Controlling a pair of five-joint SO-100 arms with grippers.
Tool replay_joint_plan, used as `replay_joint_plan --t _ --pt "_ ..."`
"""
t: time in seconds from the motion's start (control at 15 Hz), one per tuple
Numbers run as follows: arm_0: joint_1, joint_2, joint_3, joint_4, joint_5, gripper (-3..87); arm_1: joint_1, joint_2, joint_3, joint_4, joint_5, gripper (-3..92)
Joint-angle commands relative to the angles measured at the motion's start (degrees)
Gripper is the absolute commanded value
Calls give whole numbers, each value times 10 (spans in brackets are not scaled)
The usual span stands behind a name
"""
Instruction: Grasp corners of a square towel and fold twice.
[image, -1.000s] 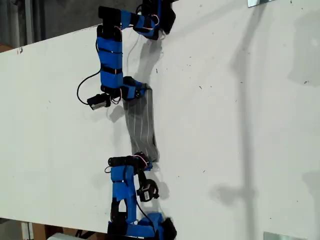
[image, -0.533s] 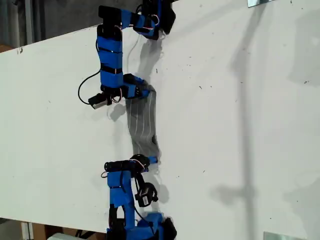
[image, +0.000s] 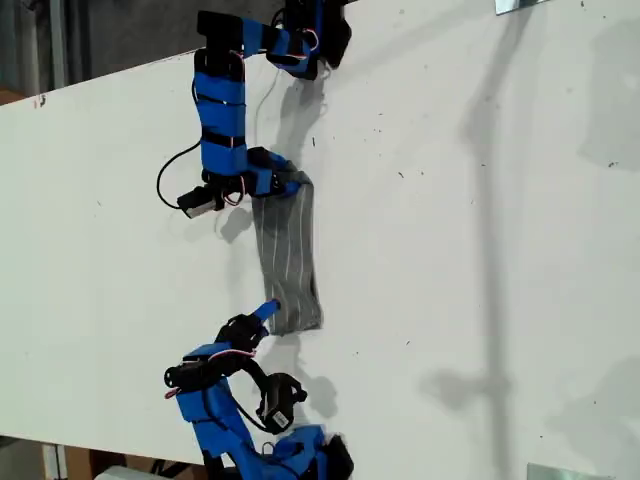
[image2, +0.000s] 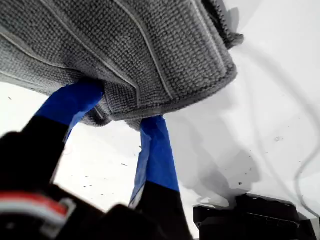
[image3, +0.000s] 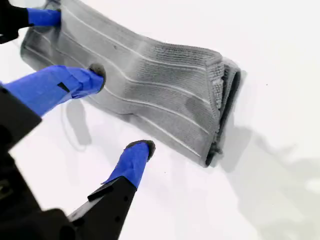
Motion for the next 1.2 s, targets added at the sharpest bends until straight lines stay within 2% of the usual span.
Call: replay_joint_plan --t 0.0,0.2,0.27,0.4,0.6,0.73,0.87,1.13 --pt "-16 83 22 9 -12 253 -12 29 -3 0 4 209" --pt "-16 78 43 0 -40 251 -5 46 -7 18 3 224" --pt "-4 75 41 -4 -47 251 -4 56 -7 30 0 296" --pt "23 77 32 -5 -62 251 -23 96 -6 62 8 358" --pt "63 80 29 -7 -89 250 -19 191 25 92 18 356" --pt "93 87 36 -8 -113 246 14 229 75 68 12 364" --pt "128 112 55 -23 -139 244 44 175 96 9 -4 370" --pt "173 127 88 -49 -164 256 78 28 5 -26 -45 386"
